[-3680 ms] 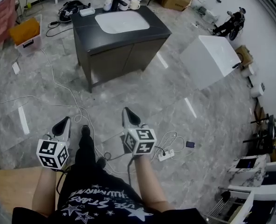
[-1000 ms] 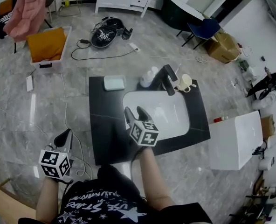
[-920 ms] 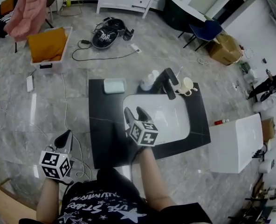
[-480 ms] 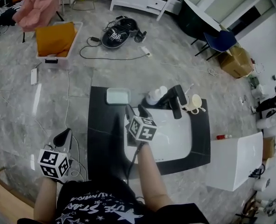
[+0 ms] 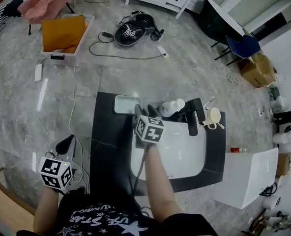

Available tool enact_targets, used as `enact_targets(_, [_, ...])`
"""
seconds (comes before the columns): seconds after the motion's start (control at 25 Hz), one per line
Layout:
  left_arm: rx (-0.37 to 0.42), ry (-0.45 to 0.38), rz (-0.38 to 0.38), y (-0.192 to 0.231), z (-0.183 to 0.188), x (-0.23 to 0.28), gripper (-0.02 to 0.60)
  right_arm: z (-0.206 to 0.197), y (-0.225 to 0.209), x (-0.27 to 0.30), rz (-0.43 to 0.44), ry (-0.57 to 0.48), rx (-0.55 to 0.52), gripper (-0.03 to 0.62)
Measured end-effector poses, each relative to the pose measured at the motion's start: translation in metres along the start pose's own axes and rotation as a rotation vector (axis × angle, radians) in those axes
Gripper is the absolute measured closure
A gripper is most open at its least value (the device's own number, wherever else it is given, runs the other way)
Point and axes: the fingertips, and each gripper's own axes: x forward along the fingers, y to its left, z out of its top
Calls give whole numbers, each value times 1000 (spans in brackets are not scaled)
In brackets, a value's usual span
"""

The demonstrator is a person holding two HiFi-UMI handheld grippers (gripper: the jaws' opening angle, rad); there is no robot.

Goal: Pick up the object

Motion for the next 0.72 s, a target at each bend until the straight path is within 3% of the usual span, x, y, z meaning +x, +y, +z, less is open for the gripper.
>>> enact_targets(0.24, [-17, 36, 12, 2, -15, 3, 572, -5, -1, 17, -17, 43, -63, 431])
enact_targets(0.48, [-26, 52, 23, 3, -25, -1, 572, -16, -7, 22, -57, 105, -41, 563])
enact_targets(0.72, [-29, 38, 26, 5, -27, -17, 572, -14, -5, 10, -94, 102, 4, 579])
